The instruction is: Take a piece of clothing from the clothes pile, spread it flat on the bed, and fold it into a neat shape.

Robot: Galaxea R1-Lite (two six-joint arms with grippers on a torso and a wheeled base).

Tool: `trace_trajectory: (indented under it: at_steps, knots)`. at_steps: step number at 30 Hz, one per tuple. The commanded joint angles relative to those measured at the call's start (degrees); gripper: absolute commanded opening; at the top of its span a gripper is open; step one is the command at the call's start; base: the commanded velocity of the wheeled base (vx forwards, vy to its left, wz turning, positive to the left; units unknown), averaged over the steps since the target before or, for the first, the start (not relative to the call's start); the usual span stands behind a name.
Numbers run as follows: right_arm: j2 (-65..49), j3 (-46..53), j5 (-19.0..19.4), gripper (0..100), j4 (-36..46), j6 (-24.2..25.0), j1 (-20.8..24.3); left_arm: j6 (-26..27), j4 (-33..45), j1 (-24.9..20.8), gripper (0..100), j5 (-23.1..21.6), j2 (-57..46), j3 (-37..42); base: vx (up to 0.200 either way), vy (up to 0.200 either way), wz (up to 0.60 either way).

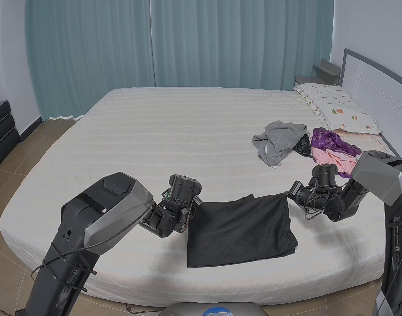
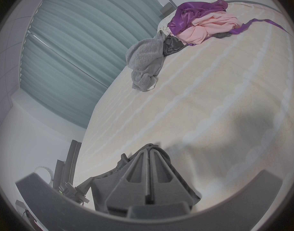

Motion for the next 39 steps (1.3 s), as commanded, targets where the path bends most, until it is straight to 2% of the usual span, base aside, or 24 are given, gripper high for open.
trace_trajectory:
  at_steps: [1, 7, 18, 19, 20, 21, 26, 29, 31, 33, 37, 39]
  knots:
    - [1.33, -0.27, -0.01, 0, -0.35, -0.09, -0.17, -0.07, -0.54, 0.24, 0, 0.14, -0.86, 1.56, 0.000, 0.000, 0.00]
    - [1.33, 0.34, -0.28, 0, 0.35, -0.79, -0.35, -0.24, -1.15, 0.68, 0, 3.31, -0.51, 1.64, 0.000, 0.000, 0.00]
    - [2.12, -0.36, 0.08, 0, -0.09, -1.23, -0.17, 0.11, -2.12, 0.68, 0, 3.31, -0.16, 1.73, 0.000, 0.000, 0.00]
    - [2.03, -0.36, 0.08, 100, 0.00, -1.23, -0.17, 0.11, -2.12, 0.68, 0, 3.22, -0.16, 1.73, 0.000, 0.000, 0.00]
    - [2.12, -0.27, 0.34, 100, 0.09, -1.23, -0.08, 0.11, -2.12, 0.68, 0, 3.04, -0.25, 1.73, 0.000, 0.000, 0.00]
    - [2.03, -0.10, 0.34, 100, -0.18, -1.14, 0.09, 0.02, -2.03, 0.68, 100, 2.96, -0.25, 1.73, 0.000, 0.000, 0.00]
    - [-2.98, 4.12, 1.13, 100, -0.18, -1.05, -0.26, -0.16, -1.94, 0.86, 100, 2.60, -0.77, 2.00, 0.000, 0.000, 0.00]
    - [-8.16, 10.54, 6.23, 100, -0.35, -1.23, -0.26, -0.51, -2.21, 1.65, 100, 2.25, -2.27, 4.37, 0.000, 0.000, 0.00]
    - [-11.07, 16.34, 8.87, 100, -0.79, -1.93, 0.01, -1.21, -2.65, 2.53, 100, 1.55, -4.73, 7.88, 0.000, 0.000, 0.00]
    - [-12.21, 19.24, 9.92, 100, -1.94, -3.16, -0.08, -1.91, -2.82, 3.14, 100, 0.41, -6.66, 9.91, 0.000, 0.000, 0.00]
    - [-12.56, 31.02, 11.41, 100, -11.25, -10.19, -0.70, -5.52, -2.65, 3.93, 100, -6.10, -18.17, 22.47, 0.000, 0.000, 0.00]
    - [-12.21, 33.65, 12.29, 100, -14.24, -11.51, -1.31, -5.61, -2.82, 3.93, 100, -7.50, -20.72, 26.52, 0.000, 0.000, 0.00]
